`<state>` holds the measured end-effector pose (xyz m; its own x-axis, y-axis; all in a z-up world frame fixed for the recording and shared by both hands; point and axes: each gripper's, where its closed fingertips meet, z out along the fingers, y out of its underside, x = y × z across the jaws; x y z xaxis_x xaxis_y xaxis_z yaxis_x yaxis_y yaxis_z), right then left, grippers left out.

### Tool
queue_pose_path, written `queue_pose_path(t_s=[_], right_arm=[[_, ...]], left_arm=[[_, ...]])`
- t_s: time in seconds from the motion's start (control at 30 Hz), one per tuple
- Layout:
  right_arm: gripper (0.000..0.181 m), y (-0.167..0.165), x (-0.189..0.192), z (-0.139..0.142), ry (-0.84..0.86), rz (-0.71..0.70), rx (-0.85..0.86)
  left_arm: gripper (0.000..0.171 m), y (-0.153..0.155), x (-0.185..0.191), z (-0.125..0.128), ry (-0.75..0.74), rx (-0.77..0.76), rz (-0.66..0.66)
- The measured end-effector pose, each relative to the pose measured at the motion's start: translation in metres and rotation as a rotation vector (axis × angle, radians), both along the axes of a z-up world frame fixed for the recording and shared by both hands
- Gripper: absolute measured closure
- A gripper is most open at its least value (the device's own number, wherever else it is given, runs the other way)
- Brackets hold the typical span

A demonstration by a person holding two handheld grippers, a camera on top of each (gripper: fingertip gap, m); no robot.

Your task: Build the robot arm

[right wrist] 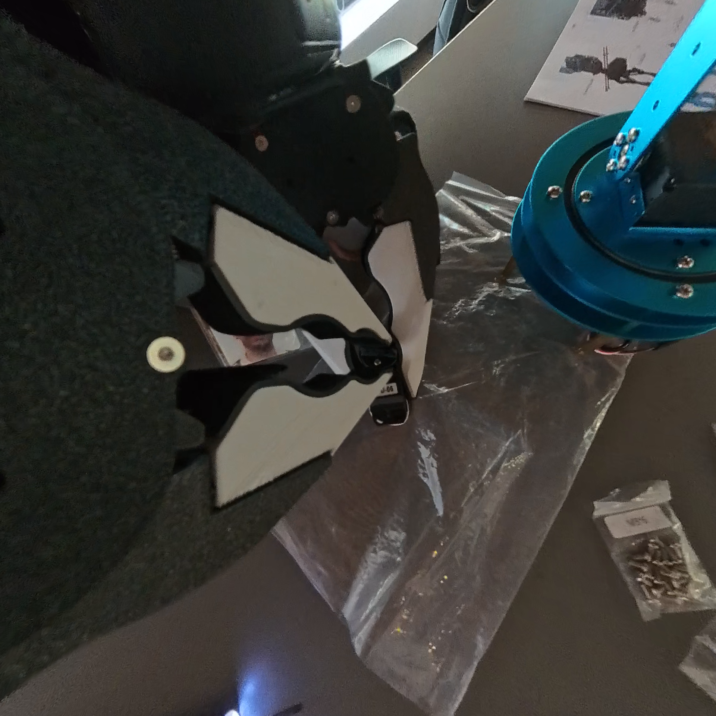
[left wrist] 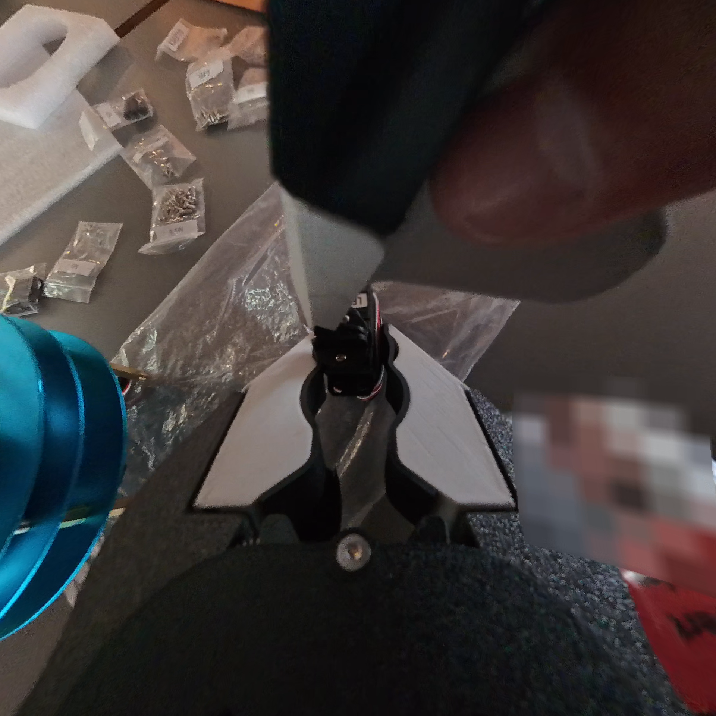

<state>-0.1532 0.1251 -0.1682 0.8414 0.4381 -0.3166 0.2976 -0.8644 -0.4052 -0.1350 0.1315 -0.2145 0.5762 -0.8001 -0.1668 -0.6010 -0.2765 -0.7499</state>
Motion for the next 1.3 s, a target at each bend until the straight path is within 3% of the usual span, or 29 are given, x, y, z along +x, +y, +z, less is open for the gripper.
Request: queue_pose_path(t_s=[0.23, 0.4, 0.57, 0.7, 0.77, 0.83, 0.97, 1.1, 1.13, 1.3], right_arm=[[0.18, 0.0, -0.004, 0.0, 0.006, -0.039, -0.067], [0.181, 0.0, -0.002, 0.0, -0.197, 0.256, 0.012], [0.181, -0.001, -0.002, 0.0, -0.221, 0.409, -0.007], [0.181, -0.002, -0.001, 0.003, 0.004, 0.381, -0.062], [0.179, -0.01, -0.002, 0.019, 0.117, 0.495, 0.047], [0.165, -0.02, 0.002, 0.028, 0.203, 0.619, 0.18], [0.15, -0.031, -0.008, 0.043, 0.365, 0.712, 0.335], [0.153, -0.033, -0.006, 0.013, 0.374, 0.757, 0.331], [0.161, -0.031, -0.005, 0.008, 0.396, 0.745, 0.33], [0.163, -0.032, -0.006, 0.001, 0.512, 0.723, 0.36]], left_arm=[[0.146, 0.0, 0.001, 0.0, -0.032, -0.045, 0.005], [0.147, -0.001, 0.003, 0.001, -0.063, -0.064, -0.027], [0.147, -0.002, 0.003, 0.0, -0.055, -0.076, -0.044], [0.146, -0.006, 0.005, 0.0, -0.08, -0.117, -0.082], [0.147, -0.014, 0.008, 0.004, -0.118, -0.149, -0.144], [0.147, -0.022, 0.011, 0.02, -0.173, -0.125, -0.217], [0.146, -0.037, 0.013, 0.042, -0.261, -0.196, -0.342], [0.146, -0.041, 0.003, 0.022, -0.158, -0.207, -0.424], [0.146, -0.04, 0.002, 0.016, -0.134, -0.215, -0.431], [0.145, -0.043, 0.002, 0.001, -0.066, -0.188, -0.442]])
